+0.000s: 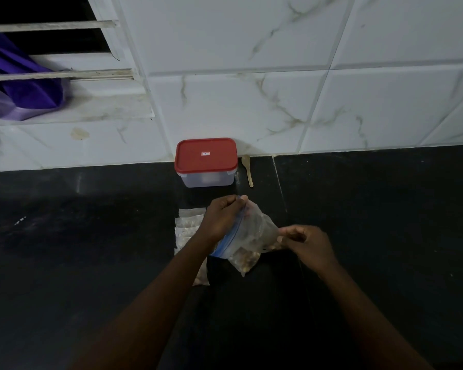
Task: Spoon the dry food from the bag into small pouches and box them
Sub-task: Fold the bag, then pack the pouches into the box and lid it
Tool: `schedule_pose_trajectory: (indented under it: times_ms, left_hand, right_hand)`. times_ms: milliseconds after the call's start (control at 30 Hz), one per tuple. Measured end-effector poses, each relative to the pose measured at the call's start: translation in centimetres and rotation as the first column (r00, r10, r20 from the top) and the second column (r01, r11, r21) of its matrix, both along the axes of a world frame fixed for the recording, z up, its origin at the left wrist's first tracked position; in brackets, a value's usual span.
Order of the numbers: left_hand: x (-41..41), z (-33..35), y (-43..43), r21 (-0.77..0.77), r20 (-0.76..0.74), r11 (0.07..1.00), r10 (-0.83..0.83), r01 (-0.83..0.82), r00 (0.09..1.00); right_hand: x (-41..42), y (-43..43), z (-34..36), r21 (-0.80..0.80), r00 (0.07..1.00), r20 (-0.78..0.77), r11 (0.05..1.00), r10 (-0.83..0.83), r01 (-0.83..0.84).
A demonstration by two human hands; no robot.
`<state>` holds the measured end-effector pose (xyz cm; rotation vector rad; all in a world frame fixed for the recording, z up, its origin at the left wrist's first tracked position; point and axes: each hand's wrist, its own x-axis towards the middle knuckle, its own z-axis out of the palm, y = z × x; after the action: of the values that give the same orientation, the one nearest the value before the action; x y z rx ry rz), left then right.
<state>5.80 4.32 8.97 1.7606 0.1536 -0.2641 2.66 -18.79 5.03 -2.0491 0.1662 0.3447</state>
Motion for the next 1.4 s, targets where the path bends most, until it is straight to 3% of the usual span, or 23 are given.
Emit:
schedule_pose_trajectory:
  times_ms: [400, 567, 733, 900, 1133, 1300, 1400]
  left_hand:
    - [2.3, 0.2, 0.9, 0.05, 0.056, 0.986, 0.156, -0.158, 0.986]
    - [2.9, 0.6, 1.6, 0.123, 0.062, 0.983, 0.13, -0.137, 0.99]
    - [3.1, 0.4, 1.3, 0.097, 0.023, 0.989, 0.114, -0.116, 0.993]
    - [2.8, 0.4, 0.5, 0.015, -0.024, 1.0, 0.012, -0.011, 1.0]
    - [1.9, 0.5, 0.2, 0.046, 0.018, 0.962, -0.268, 0.267, 0.963]
    - [1.1, -0.2, 1.3, 0.132, 0.058, 0.942, -0.318, 0.308, 0.946]
    - [0.6, -0.8, 2.3, 0.308, 0.037, 0.879, -0.394, 0.364, 0.918]
  right_hand:
    - [0.3, 0.4, -0.4, 0.039, 0.998, 0.035, 0.998, 0.054, -0.055]
    - [-0.4, -0.6, -1.3, 0.017, 1.0, 0.006, 1.0, 0.008, -0.008]
    - [-0.4, -0.5, -1.5, 0.009, 1.0, 0.005, 1.0, -0.028, 0.028]
    - [0.1, 1.5, -0.4, 0.039, 0.993, 0.108, 0.998, -0.043, 0.039]
    - [2.3, 3.9, 2.5, 0.232, 0.97, 0.226, 0.972, -0.092, 0.038]
    - [4.0, 3.7, 3.2, 0.156, 0.969, 0.233, 0.987, -0.085, 0.049]
    - [4.8, 3.5, 2.9, 0.147, 0.968, 0.209, 0.983, -0.14, 0.111]
